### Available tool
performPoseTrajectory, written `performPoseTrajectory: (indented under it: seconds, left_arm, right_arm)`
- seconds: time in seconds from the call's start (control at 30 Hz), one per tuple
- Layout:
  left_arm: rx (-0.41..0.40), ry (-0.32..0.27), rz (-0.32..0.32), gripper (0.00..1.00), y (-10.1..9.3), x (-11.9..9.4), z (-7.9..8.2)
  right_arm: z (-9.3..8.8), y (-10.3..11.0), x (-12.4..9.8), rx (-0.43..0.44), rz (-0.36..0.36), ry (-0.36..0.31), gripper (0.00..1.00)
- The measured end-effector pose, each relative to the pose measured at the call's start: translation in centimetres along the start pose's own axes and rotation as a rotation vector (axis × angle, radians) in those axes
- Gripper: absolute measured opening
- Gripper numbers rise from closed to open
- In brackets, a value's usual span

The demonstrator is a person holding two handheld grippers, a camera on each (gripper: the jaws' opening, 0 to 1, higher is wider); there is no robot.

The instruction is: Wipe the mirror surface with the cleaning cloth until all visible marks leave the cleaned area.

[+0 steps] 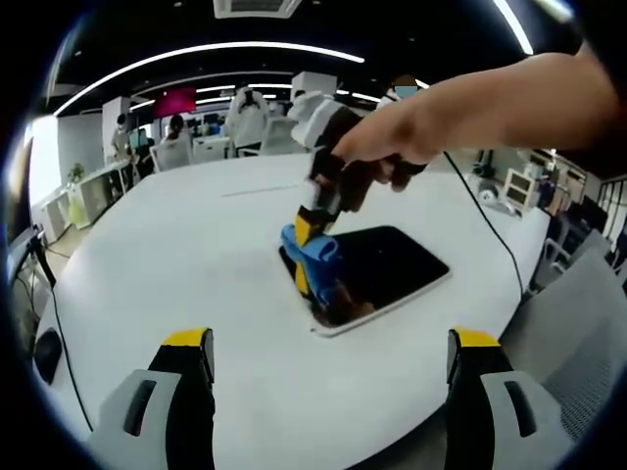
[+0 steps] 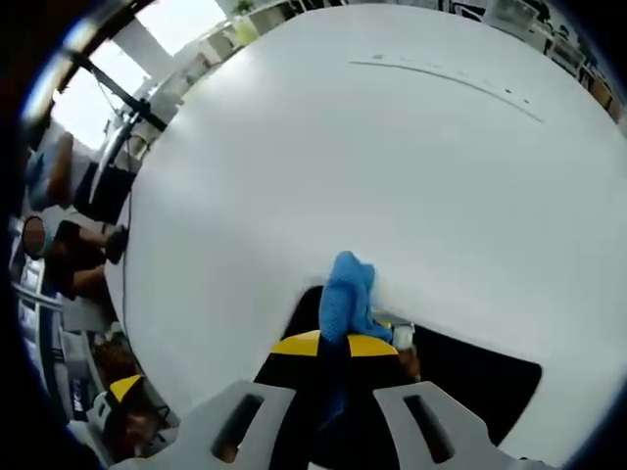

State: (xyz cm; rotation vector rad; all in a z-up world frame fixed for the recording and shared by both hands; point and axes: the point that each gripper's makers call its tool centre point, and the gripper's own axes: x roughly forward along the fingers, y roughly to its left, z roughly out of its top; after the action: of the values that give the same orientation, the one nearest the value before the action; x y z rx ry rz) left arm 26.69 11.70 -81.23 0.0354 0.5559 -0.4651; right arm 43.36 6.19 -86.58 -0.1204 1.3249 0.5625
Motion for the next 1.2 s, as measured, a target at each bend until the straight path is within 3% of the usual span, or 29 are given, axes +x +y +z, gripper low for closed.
performPoseTrajectory:
  seconds: [1.2]
  left_arm:
    - [0.003, 0.002, -0.003, 1.00, -0.22, 0.07, 0.03]
  right_arm:
    - [-0.58, 0.30, -0.32, -0.051, 0.013, 0.011, 0.03]
